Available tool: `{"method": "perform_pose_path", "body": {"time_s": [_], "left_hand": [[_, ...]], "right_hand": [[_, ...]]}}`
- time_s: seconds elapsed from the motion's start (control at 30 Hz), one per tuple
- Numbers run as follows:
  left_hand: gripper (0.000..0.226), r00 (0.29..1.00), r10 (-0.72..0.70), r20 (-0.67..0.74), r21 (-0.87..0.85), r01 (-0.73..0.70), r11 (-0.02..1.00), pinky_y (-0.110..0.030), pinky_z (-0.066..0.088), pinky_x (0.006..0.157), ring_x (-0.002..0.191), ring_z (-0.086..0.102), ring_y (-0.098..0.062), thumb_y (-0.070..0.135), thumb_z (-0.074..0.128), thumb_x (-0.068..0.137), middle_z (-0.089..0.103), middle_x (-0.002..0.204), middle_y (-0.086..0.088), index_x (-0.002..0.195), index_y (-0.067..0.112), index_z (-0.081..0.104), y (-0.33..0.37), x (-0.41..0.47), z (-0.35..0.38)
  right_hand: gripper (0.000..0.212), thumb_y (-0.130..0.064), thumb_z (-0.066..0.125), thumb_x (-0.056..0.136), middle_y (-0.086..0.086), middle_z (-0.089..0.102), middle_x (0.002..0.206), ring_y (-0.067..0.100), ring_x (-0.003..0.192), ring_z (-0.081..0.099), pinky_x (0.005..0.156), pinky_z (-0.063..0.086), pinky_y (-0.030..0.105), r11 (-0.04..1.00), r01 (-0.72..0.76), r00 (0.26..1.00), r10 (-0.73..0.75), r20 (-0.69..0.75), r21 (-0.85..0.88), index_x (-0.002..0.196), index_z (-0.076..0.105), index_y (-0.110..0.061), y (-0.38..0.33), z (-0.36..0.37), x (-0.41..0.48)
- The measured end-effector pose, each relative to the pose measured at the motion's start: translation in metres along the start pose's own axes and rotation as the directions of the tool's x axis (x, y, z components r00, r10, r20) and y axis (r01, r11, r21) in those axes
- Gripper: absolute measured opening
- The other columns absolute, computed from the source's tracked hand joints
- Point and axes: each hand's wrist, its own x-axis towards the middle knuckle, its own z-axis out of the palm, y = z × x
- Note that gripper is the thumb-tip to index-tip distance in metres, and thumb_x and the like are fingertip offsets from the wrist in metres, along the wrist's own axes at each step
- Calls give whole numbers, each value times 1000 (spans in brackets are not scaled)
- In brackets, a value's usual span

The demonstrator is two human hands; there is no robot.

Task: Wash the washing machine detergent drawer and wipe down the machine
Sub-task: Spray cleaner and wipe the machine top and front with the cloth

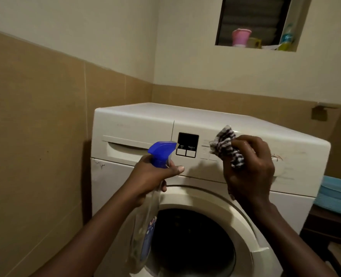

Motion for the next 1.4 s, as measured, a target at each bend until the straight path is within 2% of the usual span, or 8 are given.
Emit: {"method": "perform_pose_path", "body": {"time_s": [0.33, 0.53, 0.7, 0.83, 1.13, 1.2, 1.3, 1.4], "left_hand": [[38, 998, 46, 31, 34, -47, 998, -31, 53, 58, 53, 57, -18, 29, 83, 75, 66, 80, -7, 102, 9, 65, 28, 17, 39], [38, 995, 51, 82, 58, -56, 997, -33, 54, 60, 54, 56, -20, 28, 82, 76, 71, 97, -3, 108, 19, 64, 25, 17, 59], [25, 984, 92, 155, 98, -108, 989, -31, 54, 57, 55, 58, -21, 25, 82, 77, 66, 72, 4, 93, 17, 65, 30, 16, 80], [29, 973, 92, 212, 126, -121, 985, -26, 51, 52, 54, 57, -19, 26, 82, 77, 63, 74, -1, 96, 14, 64, 28, 9, 91], [32, 995, -65, 77, 54, 61, 997, -29, 48, 51, 51, 56, -18, 23, 82, 74, 65, 75, -11, 97, 7, 67, 12, -2, 54], [31, 997, -64, 45, 48, 62, 997, -31, 46, 53, 50, 54, -19, 20, 83, 74, 65, 71, -11, 96, 4, 68, 10, -3, 47], [31, 998, -63, 19, 42, 62, 997, -29, 46, 49, 48, 55, -16, 17, 84, 74, 66, 73, -9, 100, 10, 69, 6, -2, 41], [38, 997, -80, 4, 44, 80, 996, -28, 48, 48, 49, 55, -16, 19, 85, 72, 65, 75, -11, 105, 8, 68, 3, -2, 33]], "right_hand": [[23, -6, 68, 74, 21, 61, 100, 35, 92, 59, 79, 50, 40, 990, -139, 967, 129, -221, -33, 95, 67, 5, 36, -41, -15], [22, -3, 67, 73, 21, 61, 99, 34, 93, 59, 82, 47, 37, 986, -161, 961, 146, -236, -47, 94, 67, 4, 47, -54, -14], [24, -2, 67, 72, 20, 61, 99, 32, 93, 59, 81, 47, 37, 987, -154, 962, 139, -236, -46, 95, 67, 4, 51, -55, -11], [24, -2, 66, 72, 19, 61, 100, 33, 93, 59, 81, 47, 36, 986, -163, 962, 152, -227, -34, 95, 67, 3, 49, -55, -10], [48, 5, 68, 68, 12, 60, 117, 27, 107, 52, 86, 41, 27, 984, -172, 985, 173, 0, -33, 115, 65, -6, 33, 11, 3], [47, 4, 70, 67, 14, 61, 116, 29, 107, 51, 88, 42, 30, 995, -89, 996, 90, 28, -38, 113, 66, -4, 22, 27, -16], [27, -9, 63, 80, 11, 65, 112, 28, 105, 55, 74, 52, 35, 993, 114, 978, -110, 177, -15, 106, 70, -9, 6, 37, -47], [23, -5, 68, 77, 7, 64, 109, 26, 101, 56, 67, 52, 37, 989, 146, 960, -149, 239, 30, 99, 71, -11, 10, 32, -46]]}}
